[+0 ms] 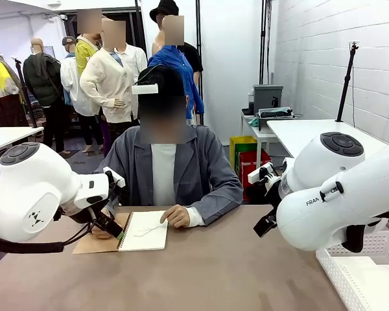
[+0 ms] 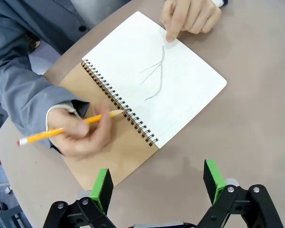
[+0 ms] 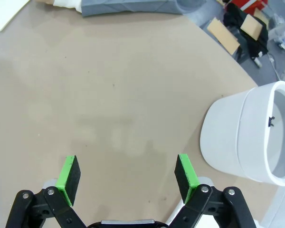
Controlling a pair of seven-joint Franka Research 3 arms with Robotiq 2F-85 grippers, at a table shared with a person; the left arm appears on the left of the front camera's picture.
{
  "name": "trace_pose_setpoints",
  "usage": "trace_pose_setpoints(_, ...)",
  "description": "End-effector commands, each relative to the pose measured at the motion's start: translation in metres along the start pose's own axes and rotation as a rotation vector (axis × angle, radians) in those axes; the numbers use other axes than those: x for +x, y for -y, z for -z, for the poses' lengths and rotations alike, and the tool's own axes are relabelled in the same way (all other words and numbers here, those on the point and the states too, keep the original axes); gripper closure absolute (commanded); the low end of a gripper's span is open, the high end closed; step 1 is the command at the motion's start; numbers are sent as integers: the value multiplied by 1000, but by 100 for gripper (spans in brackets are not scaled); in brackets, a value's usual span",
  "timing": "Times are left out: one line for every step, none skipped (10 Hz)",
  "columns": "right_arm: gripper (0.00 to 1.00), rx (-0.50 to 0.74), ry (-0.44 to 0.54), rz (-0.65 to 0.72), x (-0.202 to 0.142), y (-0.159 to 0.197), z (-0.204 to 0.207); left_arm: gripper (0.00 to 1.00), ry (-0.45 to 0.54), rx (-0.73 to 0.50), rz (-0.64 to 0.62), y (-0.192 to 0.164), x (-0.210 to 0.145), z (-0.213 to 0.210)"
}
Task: Sort the paper based on its condition.
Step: If a person hands you a paper, place it in the Organizing basket , and if it's crumpled, put it in the Trash can.
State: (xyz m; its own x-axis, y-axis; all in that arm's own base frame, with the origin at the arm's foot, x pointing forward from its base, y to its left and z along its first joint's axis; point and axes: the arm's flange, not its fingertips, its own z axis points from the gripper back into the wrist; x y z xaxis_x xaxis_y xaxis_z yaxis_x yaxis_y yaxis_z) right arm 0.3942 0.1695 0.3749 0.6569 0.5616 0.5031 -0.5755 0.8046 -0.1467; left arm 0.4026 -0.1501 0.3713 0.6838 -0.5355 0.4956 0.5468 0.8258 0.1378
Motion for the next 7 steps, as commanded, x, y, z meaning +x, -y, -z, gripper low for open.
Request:
trace_pose_setpoints(0,0,1,0,0,0,0,0,0,0,0,0,0,0)
trace_pose_setpoints(0,0,1,0,0,0,0,0,0,0,0,0,0,0)
trace_pose_setpoints(0,0,1,0,0,0,0,0,0,0,0,0,0,0)
trace_pose_setpoints(0,0,1,0,0,0,0,0,0,0,0,0,0,0)
trace_pose_setpoints(0,0,1,0,0,0,0,0,0,0,0,0,0,0)
trace_pose_setpoints(0,0,1,0,0,0,0,0,0,0,0,0,0,0)
trace_pose_setpoints(0,0,1,0,0,0,0,0,0,0,0,0,0,0)
